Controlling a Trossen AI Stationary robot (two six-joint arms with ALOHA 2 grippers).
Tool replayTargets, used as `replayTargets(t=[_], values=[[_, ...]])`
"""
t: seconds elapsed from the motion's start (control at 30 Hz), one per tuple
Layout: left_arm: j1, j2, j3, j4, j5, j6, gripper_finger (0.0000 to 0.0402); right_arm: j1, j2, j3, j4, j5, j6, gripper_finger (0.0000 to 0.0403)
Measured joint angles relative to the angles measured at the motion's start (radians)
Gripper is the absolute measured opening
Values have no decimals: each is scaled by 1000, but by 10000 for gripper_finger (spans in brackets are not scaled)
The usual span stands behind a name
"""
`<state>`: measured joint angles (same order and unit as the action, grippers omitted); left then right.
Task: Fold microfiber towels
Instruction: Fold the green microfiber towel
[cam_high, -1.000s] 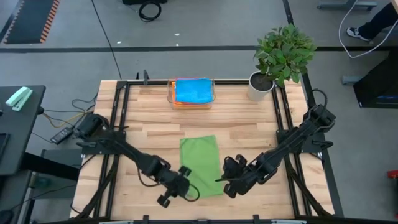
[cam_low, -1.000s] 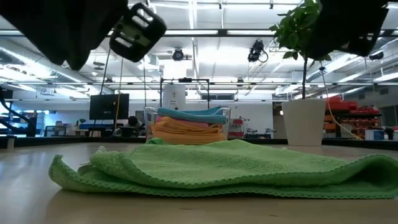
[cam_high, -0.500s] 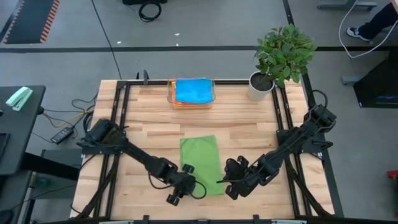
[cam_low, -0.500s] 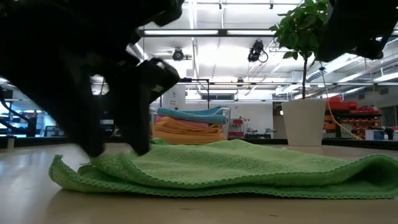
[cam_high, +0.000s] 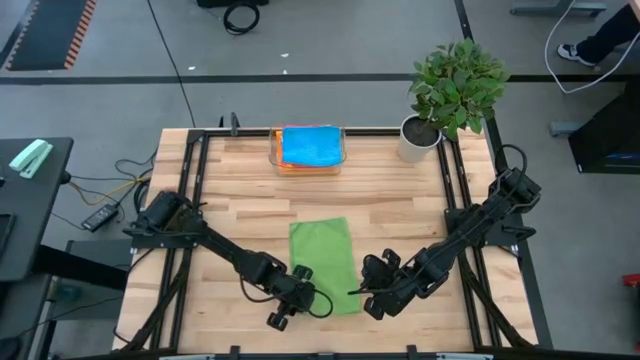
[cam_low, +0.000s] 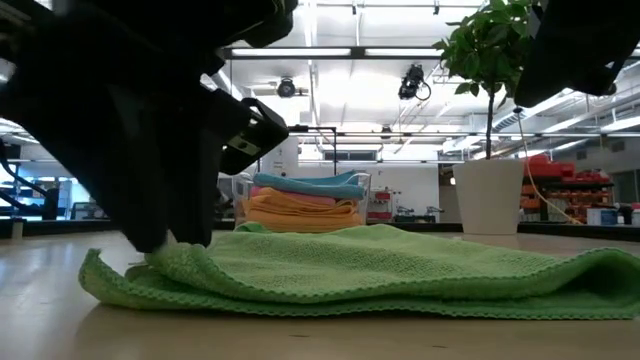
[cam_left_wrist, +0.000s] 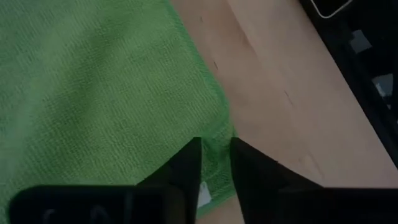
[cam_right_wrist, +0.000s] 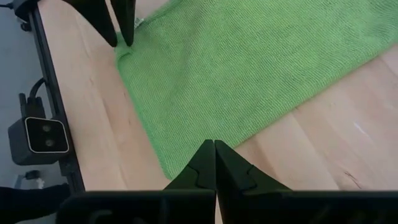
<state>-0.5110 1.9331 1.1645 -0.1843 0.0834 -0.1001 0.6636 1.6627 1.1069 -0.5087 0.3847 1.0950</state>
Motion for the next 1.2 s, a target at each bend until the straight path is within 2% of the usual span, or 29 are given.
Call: replayTargets(t=[0.27, 0.33, 0.63, 0.77, 0.9, 1.13, 1.2], values=[[-4, 49, 2, 14, 32, -46, 17, 0, 0, 0, -7, 0, -3, 3], [-4, 49, 2, 13, 31, -45, 7, 0, 0, 0, -9, 0, -2, 3], [20, -84, 0, -3, -17, -13, 5, 0, 0, 0, -18, 0, -12, 3], [28, -126, 0, -62, -19, -20, 4, 0, 0, 0, -18, 2, -23, 3], [-1, -128, -1, -139, -15, -68, 3, 0, 0, 0, -18, 4, -27, 3], [-73, -94, 1, -105, -9, -131, 2, 0, 0, 0, -8, 4, -33, 3], [-85, -85, -2, -129, -12, -145, 3, -1, 9, 0, 62, -8, -60, 3]])
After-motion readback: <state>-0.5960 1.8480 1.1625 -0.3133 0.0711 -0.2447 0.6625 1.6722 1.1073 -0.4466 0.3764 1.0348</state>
